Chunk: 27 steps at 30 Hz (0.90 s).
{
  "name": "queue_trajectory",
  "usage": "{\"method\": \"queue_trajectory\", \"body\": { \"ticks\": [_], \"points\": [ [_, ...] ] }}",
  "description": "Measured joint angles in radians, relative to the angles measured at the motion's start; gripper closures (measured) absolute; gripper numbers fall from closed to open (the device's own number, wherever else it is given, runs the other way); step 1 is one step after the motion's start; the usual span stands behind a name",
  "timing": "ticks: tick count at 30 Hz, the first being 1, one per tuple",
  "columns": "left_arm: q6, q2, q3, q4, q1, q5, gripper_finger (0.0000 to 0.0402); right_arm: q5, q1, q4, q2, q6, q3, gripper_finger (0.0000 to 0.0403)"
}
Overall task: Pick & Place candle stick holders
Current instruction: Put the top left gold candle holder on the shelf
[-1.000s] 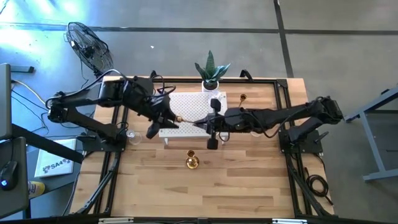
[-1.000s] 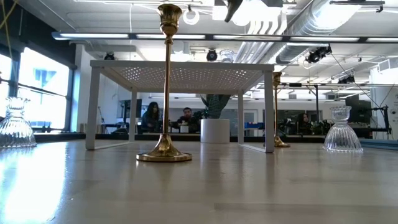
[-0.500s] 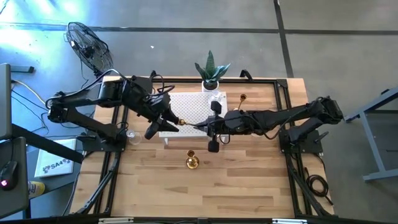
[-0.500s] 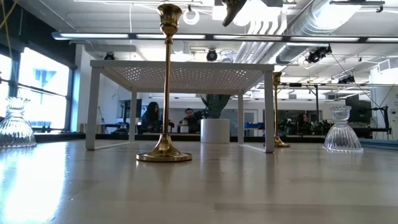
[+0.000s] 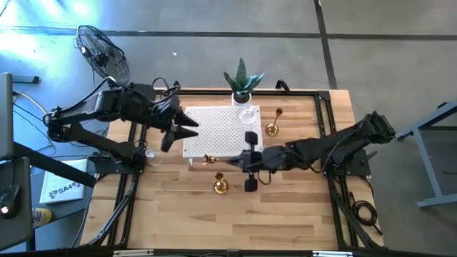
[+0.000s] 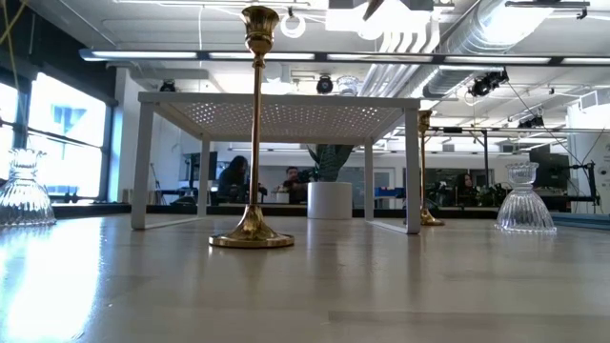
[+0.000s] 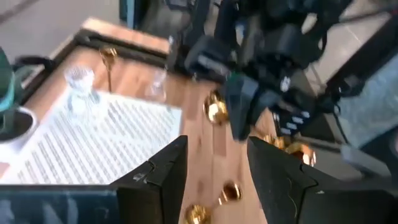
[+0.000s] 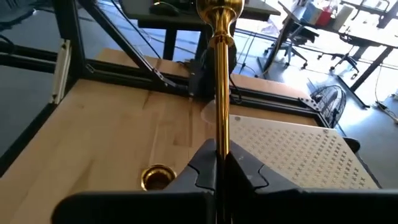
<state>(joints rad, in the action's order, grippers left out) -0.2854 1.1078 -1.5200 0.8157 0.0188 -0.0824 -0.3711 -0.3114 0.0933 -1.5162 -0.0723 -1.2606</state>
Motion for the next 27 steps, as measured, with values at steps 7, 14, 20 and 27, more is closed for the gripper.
{"method": "queue_trajectory", "body": {
  "ticks": [7, 14, 20, 27],
  "points": [
    [-0.059, -0.049, 0.0, 0.238, 0.0, 0.0, 0.0238, 0.067, -0.107, -0.122, 0.037, -0.053, 0.001, 0.0401],
    [-0.156, -0.052, 0.0, 0.364, 0.0, 0.011, 0.0238, 0.151, -0.163, -0.307, 0.085, -0.258, -0.001, 0.0401],
    [-0.157, -0.052, 0.0, 0.379, 0.0, -0.001, 0.0238, 0.332, -0.073, -0.394, 0.076, -0.244, 0.039, 0.0401],
    [-0.133, -0.054, 0.001, 0.425, 0.0, 0.023, 0.0238, 0.559, 0.132, -0.76, 0.077, -0.092, 0.282, 0.0401]
  ]
}}
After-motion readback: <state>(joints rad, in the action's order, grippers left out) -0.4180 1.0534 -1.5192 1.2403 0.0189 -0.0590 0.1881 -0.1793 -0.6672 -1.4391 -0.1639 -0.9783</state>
